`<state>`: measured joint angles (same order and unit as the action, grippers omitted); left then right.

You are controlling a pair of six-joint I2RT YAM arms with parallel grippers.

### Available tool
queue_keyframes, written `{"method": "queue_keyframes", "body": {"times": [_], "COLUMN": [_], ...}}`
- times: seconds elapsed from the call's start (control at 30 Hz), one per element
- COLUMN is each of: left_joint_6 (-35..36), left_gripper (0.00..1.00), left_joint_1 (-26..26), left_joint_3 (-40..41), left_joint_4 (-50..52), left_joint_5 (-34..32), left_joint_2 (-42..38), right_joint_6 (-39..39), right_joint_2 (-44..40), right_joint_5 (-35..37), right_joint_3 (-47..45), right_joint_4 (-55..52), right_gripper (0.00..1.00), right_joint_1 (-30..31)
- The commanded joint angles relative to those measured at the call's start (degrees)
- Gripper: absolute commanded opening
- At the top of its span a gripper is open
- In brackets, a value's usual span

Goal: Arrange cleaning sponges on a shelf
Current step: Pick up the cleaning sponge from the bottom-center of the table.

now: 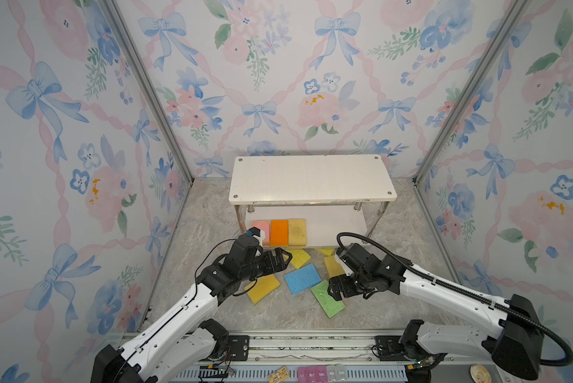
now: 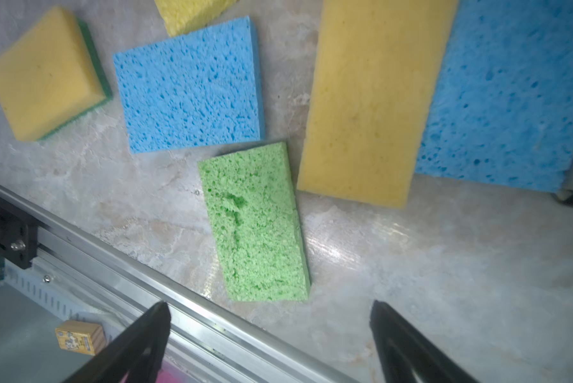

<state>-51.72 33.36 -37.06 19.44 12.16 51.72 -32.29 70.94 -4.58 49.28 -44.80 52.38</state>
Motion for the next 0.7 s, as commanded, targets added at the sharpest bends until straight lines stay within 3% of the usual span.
{"method": "queue_keyframes", "body": {"times": [0.0,0.27,0.43,0.67], "left_joint_6": [-2.05,-1.24,-0.07,0.48], "left_gripper": [0.98,0.98,0.98,0.98], "left_joint_1": [0.14,-2.58,-6.76,-7.78], "left_joint_3": [1.84,1.81,1.58,1.55], "left_joint_4": [-2.55,-3.02,-3.01,-3.02], "left_joint_5": [-0.47,1.35,4.11,5.02], "left_joint_2": [0.12,-0.12,-0.76,-0.48], "right_joint_6": [1.53,2.09,1.38,-0.45], "right_joint_2": [4.94,17.03,19.21,19.42], "right_joint_5": [1.11,2.92,5.82,6.25], "right_joint_3": [1.96,6.53,7.63,5.56], "right_joint_4": [-1.80,1.55,0.62,2.01], "right_gripper": [0.97,0.97,0.97,0.99], "right_joint_1": [3.47,8.54,9.90,10.15]}}
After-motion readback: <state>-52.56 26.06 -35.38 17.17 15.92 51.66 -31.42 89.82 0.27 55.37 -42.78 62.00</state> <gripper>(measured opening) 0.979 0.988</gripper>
